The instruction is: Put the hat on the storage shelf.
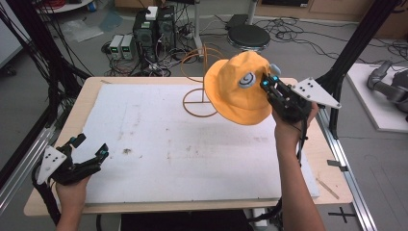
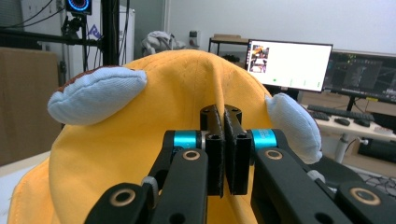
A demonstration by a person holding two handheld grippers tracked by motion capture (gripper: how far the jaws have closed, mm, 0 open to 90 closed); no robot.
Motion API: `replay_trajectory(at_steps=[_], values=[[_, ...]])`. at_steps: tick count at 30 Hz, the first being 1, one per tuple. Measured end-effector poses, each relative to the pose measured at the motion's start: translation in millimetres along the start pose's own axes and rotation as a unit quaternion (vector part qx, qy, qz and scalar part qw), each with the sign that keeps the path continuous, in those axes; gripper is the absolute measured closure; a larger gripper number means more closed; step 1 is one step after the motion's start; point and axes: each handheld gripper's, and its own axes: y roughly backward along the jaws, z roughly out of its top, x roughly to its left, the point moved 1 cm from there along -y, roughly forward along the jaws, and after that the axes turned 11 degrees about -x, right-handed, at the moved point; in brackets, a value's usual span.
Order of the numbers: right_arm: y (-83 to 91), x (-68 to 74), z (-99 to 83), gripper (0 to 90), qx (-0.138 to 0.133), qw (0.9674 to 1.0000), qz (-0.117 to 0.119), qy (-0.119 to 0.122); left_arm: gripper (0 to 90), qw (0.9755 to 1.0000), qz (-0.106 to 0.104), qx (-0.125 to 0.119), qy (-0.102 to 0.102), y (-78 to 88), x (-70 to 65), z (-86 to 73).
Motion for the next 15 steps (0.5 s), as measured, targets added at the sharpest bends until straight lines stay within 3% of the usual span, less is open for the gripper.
replay_trajectory(at_steps=[9, 15], values=[[-36.8, 7.0, 13.4, 88.9, 0.003, 0.9997, -0.008, 0.022, 15.3, 1.0, -0.004, 0.0, 0.002, -0.2, -1.3, -0.1], [-53.2, 4.5, 16.4, 88.9, 0.006, 0.9997, -0.016, 0.019, 15.3, 1.0, -0.004, -0.001, 0.001, -0.6, -2.3, 0.7]])
